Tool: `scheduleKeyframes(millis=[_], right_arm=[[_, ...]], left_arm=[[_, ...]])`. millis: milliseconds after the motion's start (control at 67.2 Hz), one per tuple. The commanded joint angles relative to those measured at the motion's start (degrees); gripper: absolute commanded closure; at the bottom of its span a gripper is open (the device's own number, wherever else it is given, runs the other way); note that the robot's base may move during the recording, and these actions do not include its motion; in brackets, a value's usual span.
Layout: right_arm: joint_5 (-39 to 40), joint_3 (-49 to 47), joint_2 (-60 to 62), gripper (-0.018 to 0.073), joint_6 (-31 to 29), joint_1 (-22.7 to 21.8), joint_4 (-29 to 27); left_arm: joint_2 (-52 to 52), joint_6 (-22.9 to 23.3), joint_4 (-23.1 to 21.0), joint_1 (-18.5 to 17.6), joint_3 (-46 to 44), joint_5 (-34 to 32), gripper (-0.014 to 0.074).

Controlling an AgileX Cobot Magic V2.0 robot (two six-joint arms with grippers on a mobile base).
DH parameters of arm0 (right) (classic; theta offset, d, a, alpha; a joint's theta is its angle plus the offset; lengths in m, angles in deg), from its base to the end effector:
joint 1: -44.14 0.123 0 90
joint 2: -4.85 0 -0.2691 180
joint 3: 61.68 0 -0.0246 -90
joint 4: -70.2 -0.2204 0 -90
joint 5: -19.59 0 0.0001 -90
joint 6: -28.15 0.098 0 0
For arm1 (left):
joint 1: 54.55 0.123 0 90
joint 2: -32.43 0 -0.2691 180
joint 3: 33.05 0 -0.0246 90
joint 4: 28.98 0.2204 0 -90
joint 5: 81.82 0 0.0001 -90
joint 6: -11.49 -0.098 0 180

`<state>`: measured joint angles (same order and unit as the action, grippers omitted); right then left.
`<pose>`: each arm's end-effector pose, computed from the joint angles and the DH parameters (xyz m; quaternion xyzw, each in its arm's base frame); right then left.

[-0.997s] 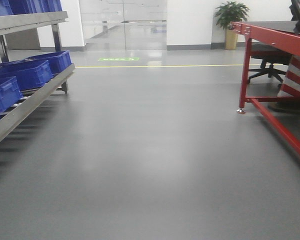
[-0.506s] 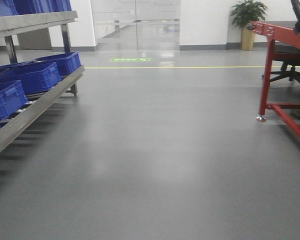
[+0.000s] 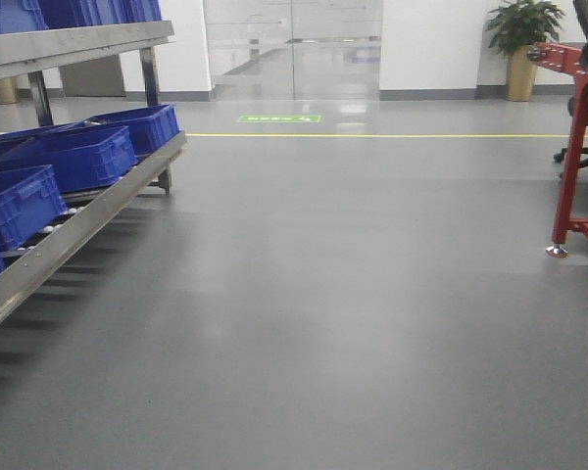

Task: Move two blue bins to right shelf middle
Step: 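Hold the teal bin and drive up to the other roller shelf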

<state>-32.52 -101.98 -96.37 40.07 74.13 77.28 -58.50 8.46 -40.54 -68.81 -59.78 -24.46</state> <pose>0.2844 0.1531 0.4777 -0.1354 0.8214 0.1394 0.5363 0.2623 -0.0837 0.4603 0.1246 0.8594 -0.1476 0.4735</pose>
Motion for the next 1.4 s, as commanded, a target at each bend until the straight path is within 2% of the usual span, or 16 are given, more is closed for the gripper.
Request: scheduleKeyframes(millis=[0, 179, 655, 1384], right_arm=[[4.66, -0.51, 0.32, 0.0712, -0.39, 0.41, -2.62], [4.66, -0.51, 0.32, 0.0712, -0.39, 0.41, -2.62], [4.66, -0.51, 0.32, 0.0712, -0.39, 0.41, -2.62], [4.66, -0.51, 0.32, 0.0712, -0.39, 0.41, -2.62]], left_arm=[[0.47, -0.91, -4.4, -0.83, -0.79, -2.42, 0.0707], [0.47, -0.91, -4.4, -0.83, -0.79, -6.03, 0.0707], [0.47, -0.91, -4.4, -0.83, -0.79, -23.95, 0.0707], [0.47, -0.91, -4.4, -0.83, -0.79, -23.88, 0.0707]])
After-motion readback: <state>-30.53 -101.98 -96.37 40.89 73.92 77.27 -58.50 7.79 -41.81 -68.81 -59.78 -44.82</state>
